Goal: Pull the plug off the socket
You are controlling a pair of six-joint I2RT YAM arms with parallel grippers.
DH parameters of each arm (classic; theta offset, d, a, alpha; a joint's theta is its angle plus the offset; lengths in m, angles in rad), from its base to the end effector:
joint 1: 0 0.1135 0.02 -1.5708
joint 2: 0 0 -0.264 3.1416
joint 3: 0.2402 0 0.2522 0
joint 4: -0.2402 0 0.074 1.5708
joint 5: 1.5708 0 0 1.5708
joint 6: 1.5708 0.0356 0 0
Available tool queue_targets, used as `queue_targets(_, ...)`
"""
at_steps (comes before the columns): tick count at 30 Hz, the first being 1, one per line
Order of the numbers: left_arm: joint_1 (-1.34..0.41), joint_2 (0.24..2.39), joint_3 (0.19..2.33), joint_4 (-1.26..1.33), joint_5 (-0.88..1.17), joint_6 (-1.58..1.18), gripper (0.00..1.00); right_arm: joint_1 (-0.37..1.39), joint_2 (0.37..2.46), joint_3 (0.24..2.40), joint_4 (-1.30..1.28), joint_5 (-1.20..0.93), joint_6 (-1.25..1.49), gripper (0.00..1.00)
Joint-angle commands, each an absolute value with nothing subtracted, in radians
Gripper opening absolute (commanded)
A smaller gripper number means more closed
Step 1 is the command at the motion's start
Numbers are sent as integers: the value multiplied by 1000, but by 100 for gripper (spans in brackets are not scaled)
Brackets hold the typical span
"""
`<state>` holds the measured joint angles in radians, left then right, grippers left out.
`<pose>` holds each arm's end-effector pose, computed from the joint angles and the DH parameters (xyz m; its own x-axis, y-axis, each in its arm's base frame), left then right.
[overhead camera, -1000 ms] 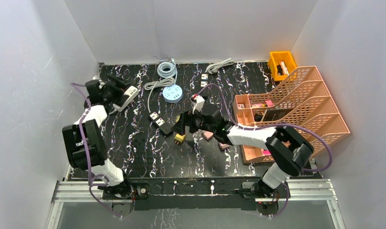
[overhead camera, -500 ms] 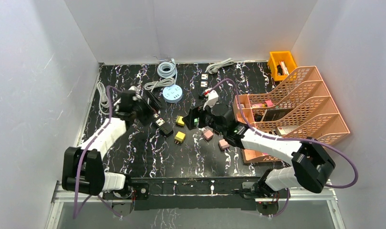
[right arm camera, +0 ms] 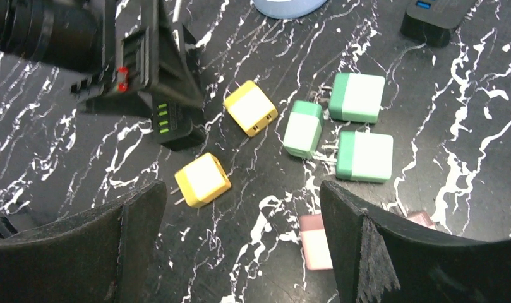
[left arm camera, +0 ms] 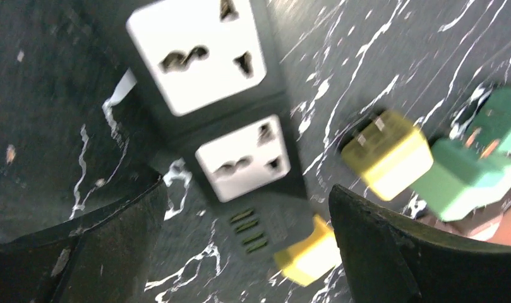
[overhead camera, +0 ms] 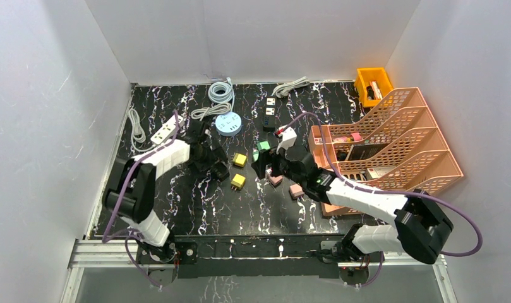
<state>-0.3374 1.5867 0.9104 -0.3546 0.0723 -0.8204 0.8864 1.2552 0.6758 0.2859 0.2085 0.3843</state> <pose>0.2908 -0.1047 0.1770 -0.8191 -0.4857 -0.3052 -0.3429 0.8411 -0.4182 0.1828 0.2123 0.2491 -0.4068 0.0816 -0.9099 -0.5180 0.7998 0.3034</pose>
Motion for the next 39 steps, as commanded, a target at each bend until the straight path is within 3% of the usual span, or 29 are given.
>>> queue_targets(1, -392, 1719, 1095, -544, -91, -880, 98, 886, 1204, 644, 305, 246, 361, 98)
queue_targets(4, -420, 1816, 1229, -714, -233, -995, 98, 886, 1190, 635, 302, 260, 349, 98)
queue_targets(9, -423, 2019, 1415, -992, -278, -1087, 97, 884, 1154, 615, 298, 284, 334, 98)
queue_targets(12, -423, 2070, 1382, -966, -224, -1101, 82, 884, 1132, 602, 295, 297, 326, 98)
queue_targets(14, -422, 2057, 1319, -913, -209, -1122, 60, 882, 1119, 595, 284, 307, 320, 98)
queue_targets(15, -421, 2042, 1290, -877, -206, -1121, 37, 882, 1111, 591, 279, 313, 316, 98)
queue_targets(16, -413, 2022, 1257, -837, -201, -1110, 4, 881, 1102, 587, 276, 319, 312, 98)
queue_targets(17, -400, 2001, 1226, -799, -192, -1100, 0, 880, 1095, 580, 274, 323, 309, 98)
queue_targets(25, -169, 1833, 1213, -752, -266, -803, 0, 877, 1068, 554, 269, 315, 302, 98)
queue_targets(28, -62, 1740, 1210, -682, -160, -639, 0, 877, 1068, 553, 274, 297, 302, 98)
queue_targets(37, 147, 1683, 1204, -657, -66, -612, 0, 874, 1074, 551, 288, 262, 298, 98)
queue_targets(38, 147, 1690, 1201, -648, -28, -605, 6, 874, 1077, 551, 289, 261, 298, 98)
queue_targets(39, 146, 1689, 1184, -621, 29, -589, 29, 874, 1080, 551, 290, 258, 298, 98)
